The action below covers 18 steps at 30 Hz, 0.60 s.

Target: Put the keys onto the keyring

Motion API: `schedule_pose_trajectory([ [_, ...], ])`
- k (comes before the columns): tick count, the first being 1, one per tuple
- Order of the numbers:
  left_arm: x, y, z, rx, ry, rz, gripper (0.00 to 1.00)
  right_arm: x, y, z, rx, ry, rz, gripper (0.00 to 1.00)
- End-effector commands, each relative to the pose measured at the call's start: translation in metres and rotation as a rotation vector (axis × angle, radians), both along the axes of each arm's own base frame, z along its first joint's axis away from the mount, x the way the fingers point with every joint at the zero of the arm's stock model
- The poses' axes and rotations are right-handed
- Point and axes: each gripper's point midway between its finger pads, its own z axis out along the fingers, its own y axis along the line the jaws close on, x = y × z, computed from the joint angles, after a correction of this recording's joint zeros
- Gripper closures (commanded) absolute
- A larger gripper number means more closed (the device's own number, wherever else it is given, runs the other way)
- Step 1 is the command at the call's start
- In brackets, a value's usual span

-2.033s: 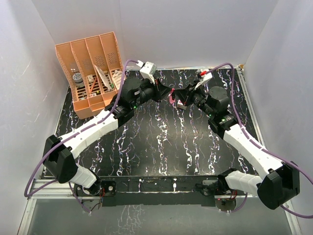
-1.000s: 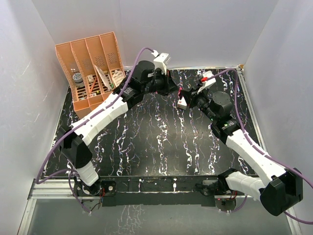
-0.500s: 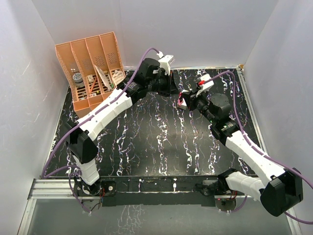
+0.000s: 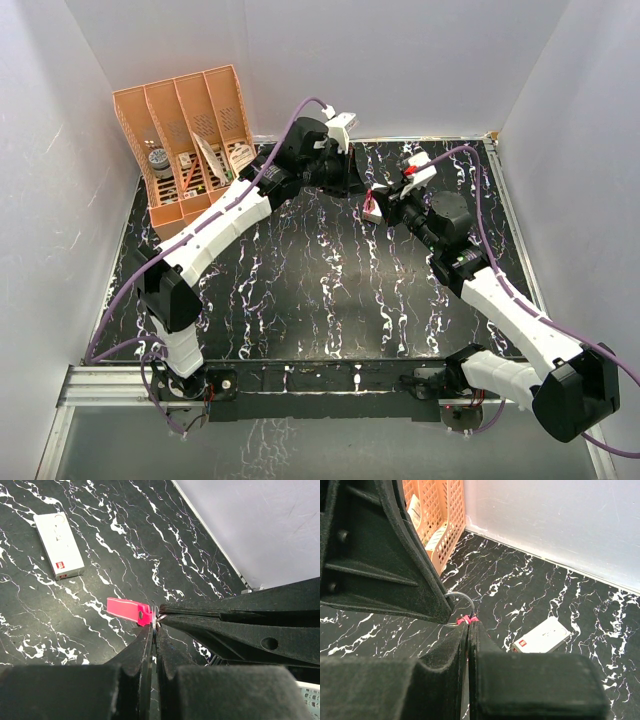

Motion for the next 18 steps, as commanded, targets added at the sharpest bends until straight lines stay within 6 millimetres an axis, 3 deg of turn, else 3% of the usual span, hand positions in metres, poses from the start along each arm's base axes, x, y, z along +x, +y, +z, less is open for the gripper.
schedule_pose_trajectory([
  [1, -0.014, -0.003, 0.018, -0.044, 0.014, -0.037, 1.0, 0.001, -0.008, 0.026, 0.016, -0.096, -0.037, 1.0],
  [18, -0.018, -0.01, 0.008, -0.049, 0.093, -0.062, 1.0, 0.002, -0.013, 0.023, -0.014, -0.112, -0.057, 1.0],
])
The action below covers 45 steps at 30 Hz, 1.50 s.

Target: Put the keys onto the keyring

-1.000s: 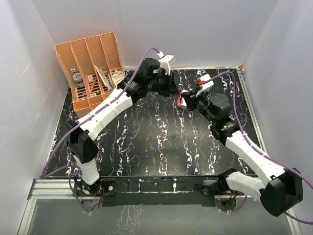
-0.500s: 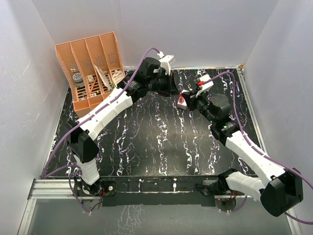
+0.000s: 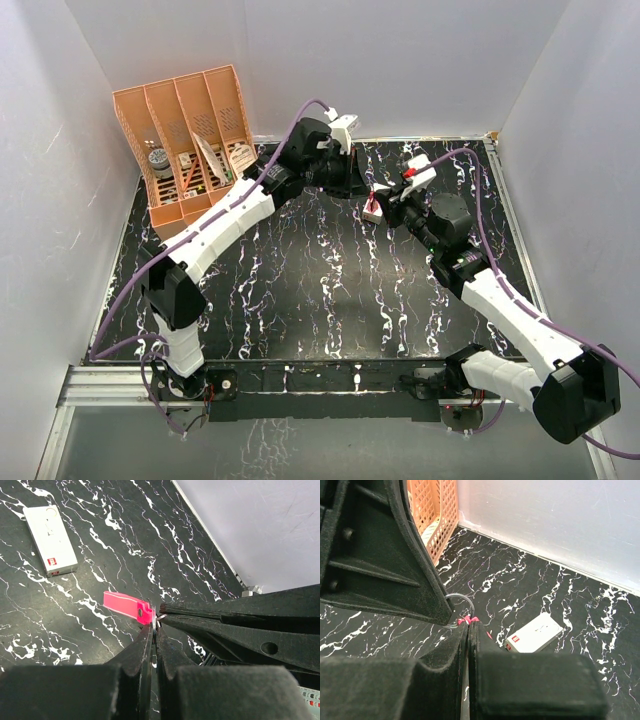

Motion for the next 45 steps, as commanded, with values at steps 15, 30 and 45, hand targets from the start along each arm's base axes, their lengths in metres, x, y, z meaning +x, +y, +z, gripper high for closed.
schedule_pose_trajectory([
  [15, -0.021, -0.009, 0.011, -0.034, 0.133, -0.053, 1.0, 0.003, -0.014, 0.025, -0.033, -0.134, -0.057, 1.0],
  [30, -0.028, -0.007, 0.006, -0.001, 0.209, -0.072, 1.0, 0.004, -0.014, 0.024, -0.038, -0.14, -0.057, 1.0],
  [45, -0.035, -0.011, 0.009, -0.041, 0.262, -0.118, 1.0, 0.006, -0.013, 0.023, -0.044, -0.146, -0.059, 1.0],
])
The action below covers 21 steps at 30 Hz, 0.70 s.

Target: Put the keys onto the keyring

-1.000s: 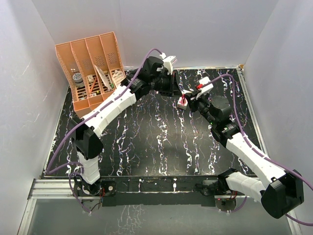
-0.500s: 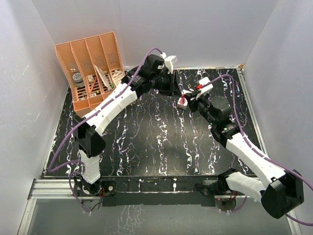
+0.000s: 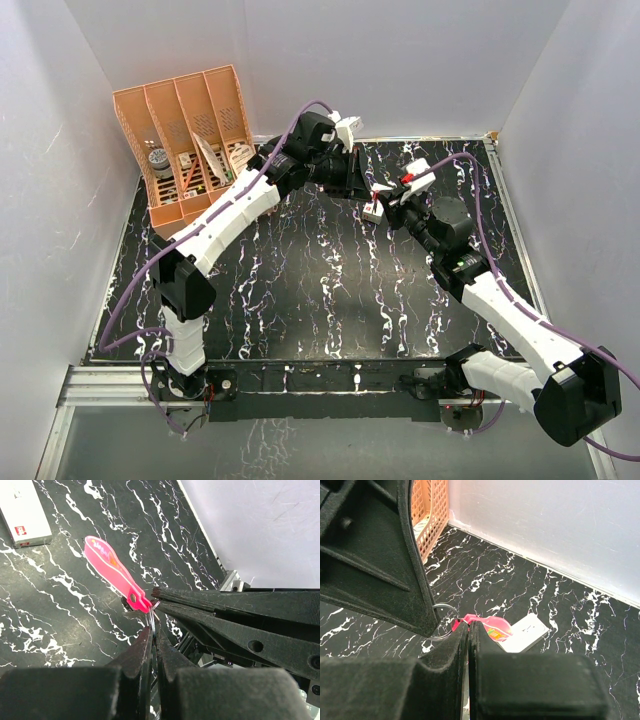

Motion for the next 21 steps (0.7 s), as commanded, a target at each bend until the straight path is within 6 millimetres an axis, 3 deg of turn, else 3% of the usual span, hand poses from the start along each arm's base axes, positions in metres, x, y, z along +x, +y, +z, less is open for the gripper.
schedule_pose_trajectory([
  [1, -0.022, -0.008, 0.015, -0.062, 0.08, -0.084, 1.0, 0.005, -0.006, 0.029, 0.02, -0.109, -0.032, 1.0],
  [21, -0.025, -0.005, 0.015, -0.053, 0.132, -0.106, 1.0, -0.004, -0.009, 0.042, 0.034, -0.169, -0.024, 1.0],
])
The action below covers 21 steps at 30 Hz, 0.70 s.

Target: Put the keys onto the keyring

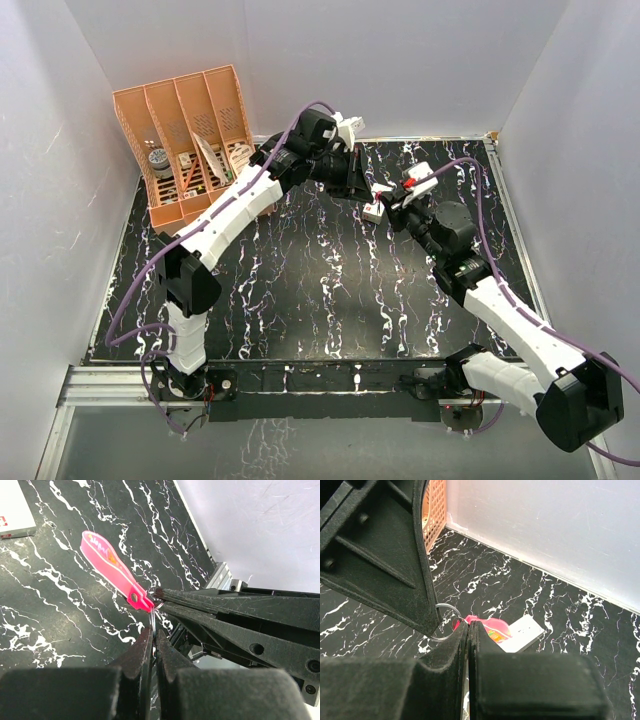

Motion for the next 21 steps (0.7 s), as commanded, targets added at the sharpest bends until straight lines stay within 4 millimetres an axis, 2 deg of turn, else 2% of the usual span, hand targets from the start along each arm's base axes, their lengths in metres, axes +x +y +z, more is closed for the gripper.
schedule_pose_trajectory([
  [1, -0.022, -0.001, 0.017, -0.037, 0.062, -0.069, 1.0, 0.0, -0.004, 0.04, 0.045, -0.138, -0.017, 1.0],
  [3, -0.022, 0.0, 0.018, -0.035, 0.058, -0.068, 1.0, 0.0, -0.004, 0.039, 0.042, -0.134, -0.016, 1.0],
  [4, -0.021, 0.001, 0.018, -0.031, 0.055, -0.067, 1.0, 0.0, -0.003, 0.039, 0.044, -0.131, -0.012, 0.96],
  [6, -0.019, 0.005, 0.018, -0.017, 0.045, -0.059, 1.0, 0.001, -0.005, 0.039, 0.054, -0.118, -0.026, 0.79],
  [7, -0.018, 0.006, 0.019, -0.012, 0.04, -0.059, 1.0, 0.002, -0.006, 0.041, 0.061, -0.112, -0.035, 0.76],
  [14, -0.019, 0.014, 0.018, 0.01, 0.01, -0.083, 1.0, -0.007, -0.014, 0.059, 0.108, -0.14, -0.057, 0.71],
  [21, -0.024, 0.02, 0.012, 0.038, -0.008, -0.138, 1.0, -0.018, -0.004, 0.068, 0.122, -0.142, 0.019, 0.69],
])
